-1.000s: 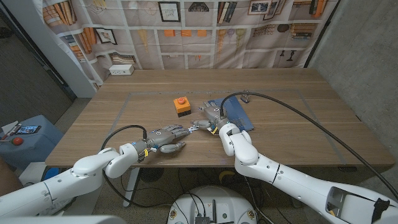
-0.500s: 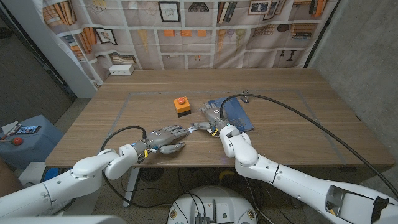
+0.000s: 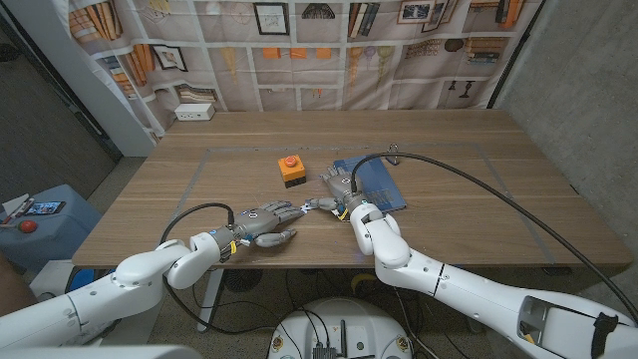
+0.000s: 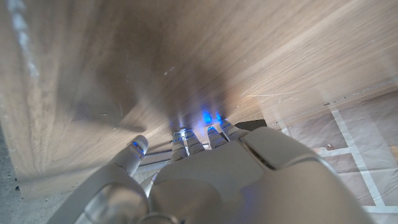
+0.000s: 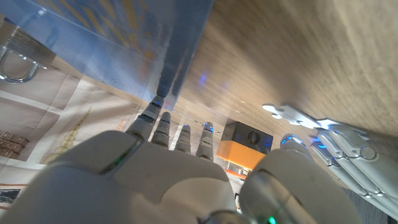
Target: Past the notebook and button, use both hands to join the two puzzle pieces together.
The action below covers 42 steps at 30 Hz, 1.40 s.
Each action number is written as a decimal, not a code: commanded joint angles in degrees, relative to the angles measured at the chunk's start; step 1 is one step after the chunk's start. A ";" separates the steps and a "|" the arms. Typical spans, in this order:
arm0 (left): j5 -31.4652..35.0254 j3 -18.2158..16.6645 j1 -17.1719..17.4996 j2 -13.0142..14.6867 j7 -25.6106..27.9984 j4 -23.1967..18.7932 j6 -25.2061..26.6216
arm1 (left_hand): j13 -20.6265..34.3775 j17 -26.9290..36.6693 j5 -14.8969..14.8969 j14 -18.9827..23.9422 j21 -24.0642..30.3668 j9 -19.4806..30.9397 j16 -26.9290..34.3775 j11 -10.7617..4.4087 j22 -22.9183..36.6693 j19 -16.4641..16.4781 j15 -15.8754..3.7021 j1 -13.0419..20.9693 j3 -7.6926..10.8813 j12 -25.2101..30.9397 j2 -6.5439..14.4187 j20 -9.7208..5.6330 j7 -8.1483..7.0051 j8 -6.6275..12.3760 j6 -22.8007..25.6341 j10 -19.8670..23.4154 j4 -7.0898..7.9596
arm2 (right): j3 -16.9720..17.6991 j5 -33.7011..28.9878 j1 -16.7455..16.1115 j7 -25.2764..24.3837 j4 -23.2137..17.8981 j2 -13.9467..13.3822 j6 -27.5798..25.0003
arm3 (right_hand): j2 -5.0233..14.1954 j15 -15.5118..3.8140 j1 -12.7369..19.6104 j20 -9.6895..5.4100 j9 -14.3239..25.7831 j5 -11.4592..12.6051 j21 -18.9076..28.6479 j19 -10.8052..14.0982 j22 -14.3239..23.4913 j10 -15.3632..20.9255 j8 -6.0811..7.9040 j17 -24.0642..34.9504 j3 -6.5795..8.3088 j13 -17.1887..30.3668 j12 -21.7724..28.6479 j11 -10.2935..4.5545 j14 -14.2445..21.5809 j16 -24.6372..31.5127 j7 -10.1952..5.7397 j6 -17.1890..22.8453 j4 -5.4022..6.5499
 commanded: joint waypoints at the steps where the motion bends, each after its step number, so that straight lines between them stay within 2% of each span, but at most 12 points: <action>1: 0.24 0.13 -0.31 -0.17 0.16 0.42 -0.42 | 0.36 0.03 0.28 0.38 0.13 0.20 -0.06 1.00 0.15 -2.53 -4.60 0.58 0.53 0.64 5.11 -2.83 2.52 0.60 3.88 4.17 -0.02 | -1.01 -0.37 0.12 -0.92 1.00 0.49 -1.03 | -0.16 0.14 -0.16 -0.09 -0.06 0.41 0.33 0.09 0.31 -0.55 -0.08 -0.03 -0.32 0.11 0.37 0.06 -0.01 0.02 -0.20 -0.56 -0.23; 16: 0.29 0.21 -0.69 -0.35 0.03 0.77 -0.60 | 0.37 0.02 0.27 0.50 0.11 0.22 -0.05 1.06 0.15 -2.47 -4.58 0.58 0.63 0.63 5.09 -2.80 2.54 0.61 4.03 4.39 -0.06 | -1.65 -0.07 0.78 -1.59 2.32 0.56 -1.25 | -0.91 -0.11 0.13 -0.52 -0.07 0.54 0.50 0.49 0.30 -0.36 0.27 -0.28 -0.83 0.09 0.64 -0.21 0.25 0.03 -0.37 -0.22 -0.66; 28: 0.38 0.49 -1.52 -0.76 0.10 1.62 -1.43 | 0.38 0.04 0.26 0.62 0.10 0.24 -0.03 1.06 0.15 -2.43 -4.56 0.55 0.69 0.61 5.07 -2.78 2.56 0.61 4.11 4.53 -0.03 | -2.15 -0.78 0.78 -1.60 1.90 0.06 -1.60 | -1.63 -0.79 1.37 -1.10 -0.08 0.75 0.52 0.59 0.29 -0.38 0.54 -0.62 -1.20 0.07 0.77 -0.68 0.29 -0.05 -0.83 0.13 -1.60; 42: 0.51 0.41 -1.36 -0.64 0.27 1.38 -1.21 | 0.39 0.06 0.25 0.83 0.12 0.25 0.02 1.14 0.15 -2.27 -4.62 0.52 0.76 0.64 5.06 -2.77 2.60 0.62 4.26 4.83 0.00 | -2.34 -1.02 0.81 -3.23 3.24 0.27 -1.06 | -1.92 -1.22 2.69 -1.67 -0.08 0.97 0.63 1.03 0.28 -0.21 0.72 -0.92 -1.44 0.05 0.93 -1.12 0.61 0.02 -1.72 0.40 -2.45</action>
